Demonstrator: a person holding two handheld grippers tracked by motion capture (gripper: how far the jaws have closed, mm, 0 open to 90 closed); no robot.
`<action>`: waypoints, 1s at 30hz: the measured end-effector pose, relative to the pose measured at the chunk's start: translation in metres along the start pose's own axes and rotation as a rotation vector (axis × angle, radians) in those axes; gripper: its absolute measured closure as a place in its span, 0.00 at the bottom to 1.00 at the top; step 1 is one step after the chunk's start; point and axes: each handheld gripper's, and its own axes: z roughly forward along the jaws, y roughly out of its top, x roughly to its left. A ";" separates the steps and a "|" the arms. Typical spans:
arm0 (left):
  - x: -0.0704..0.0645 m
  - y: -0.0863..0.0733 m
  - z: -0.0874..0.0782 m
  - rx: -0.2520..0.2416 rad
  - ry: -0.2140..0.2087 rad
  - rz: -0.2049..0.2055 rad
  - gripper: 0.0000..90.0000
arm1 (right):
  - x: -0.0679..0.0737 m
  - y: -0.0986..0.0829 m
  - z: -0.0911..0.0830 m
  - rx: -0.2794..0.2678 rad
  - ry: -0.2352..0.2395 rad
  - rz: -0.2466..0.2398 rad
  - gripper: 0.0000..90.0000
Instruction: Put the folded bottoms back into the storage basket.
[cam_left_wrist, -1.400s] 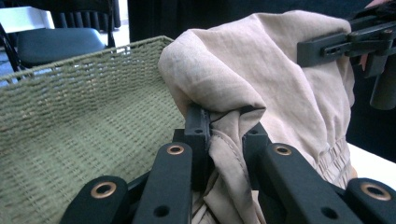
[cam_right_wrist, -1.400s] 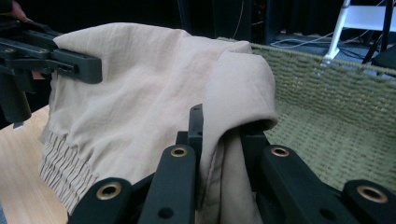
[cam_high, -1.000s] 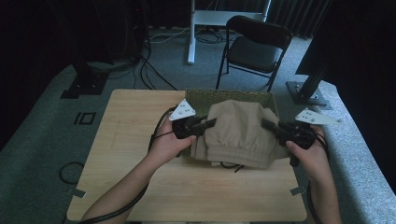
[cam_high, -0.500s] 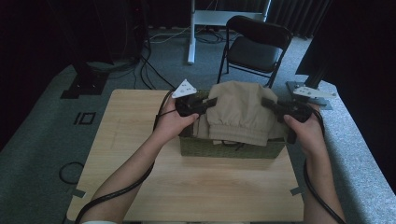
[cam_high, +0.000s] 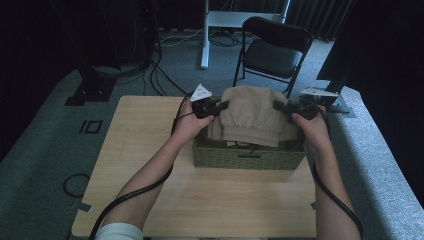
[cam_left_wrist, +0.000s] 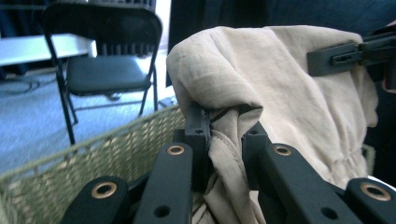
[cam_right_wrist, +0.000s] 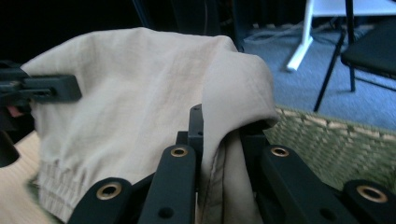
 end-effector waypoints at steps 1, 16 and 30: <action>0.002 -0.003 0.003 0.005 0.004 -0.011 0.89 | -0.003 -0.003 0.004 0.010 0.000 0.006 0.89; 0.013 -0.041 0.049 0.145 0.056 -0.096 0.89 | -0.042 -0.047 0.063 0.141 -0.092 0.070 0.90; 0.023 -0.067 0.073 0.253 0.148 -0.138 0.87 | -0.054 -0.067 0.099 0.233 -0.153 0.067 0.89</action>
